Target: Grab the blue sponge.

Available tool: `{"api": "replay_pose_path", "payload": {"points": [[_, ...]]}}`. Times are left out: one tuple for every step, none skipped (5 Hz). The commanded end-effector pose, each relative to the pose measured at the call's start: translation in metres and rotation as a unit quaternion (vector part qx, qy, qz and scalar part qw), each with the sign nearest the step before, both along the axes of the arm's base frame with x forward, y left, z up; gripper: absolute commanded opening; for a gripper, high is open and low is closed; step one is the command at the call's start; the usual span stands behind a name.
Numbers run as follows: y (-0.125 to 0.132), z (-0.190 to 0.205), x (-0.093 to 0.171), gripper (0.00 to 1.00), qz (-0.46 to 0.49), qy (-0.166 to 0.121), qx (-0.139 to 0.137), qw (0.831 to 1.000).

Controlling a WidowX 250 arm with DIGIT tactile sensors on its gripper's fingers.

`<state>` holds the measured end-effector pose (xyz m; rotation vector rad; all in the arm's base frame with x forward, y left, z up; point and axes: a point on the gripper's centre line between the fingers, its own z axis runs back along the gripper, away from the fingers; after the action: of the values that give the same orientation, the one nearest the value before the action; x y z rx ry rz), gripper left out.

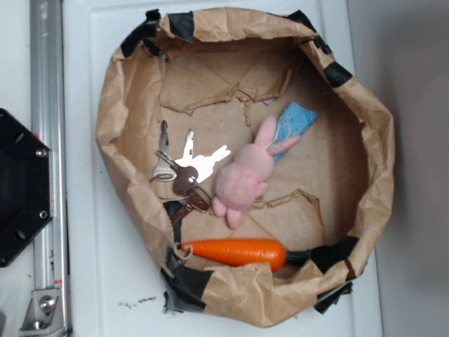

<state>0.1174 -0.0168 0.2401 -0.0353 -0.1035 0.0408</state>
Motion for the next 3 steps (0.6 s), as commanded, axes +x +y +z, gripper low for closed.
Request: {"api": "replay_pose_path", "payload": {"points": [[0.000, 0.000, 0.000, 1.00, 0.000, 0.000, 0.000, 1.000], [0.018, -0.010, 0.045, 1.00, 0.041, -0.047, -0.019, 0.998], [0.033, -0.028, 0.077, 1.00, 0.092, -0.065, -0.039, 0.993]]}}
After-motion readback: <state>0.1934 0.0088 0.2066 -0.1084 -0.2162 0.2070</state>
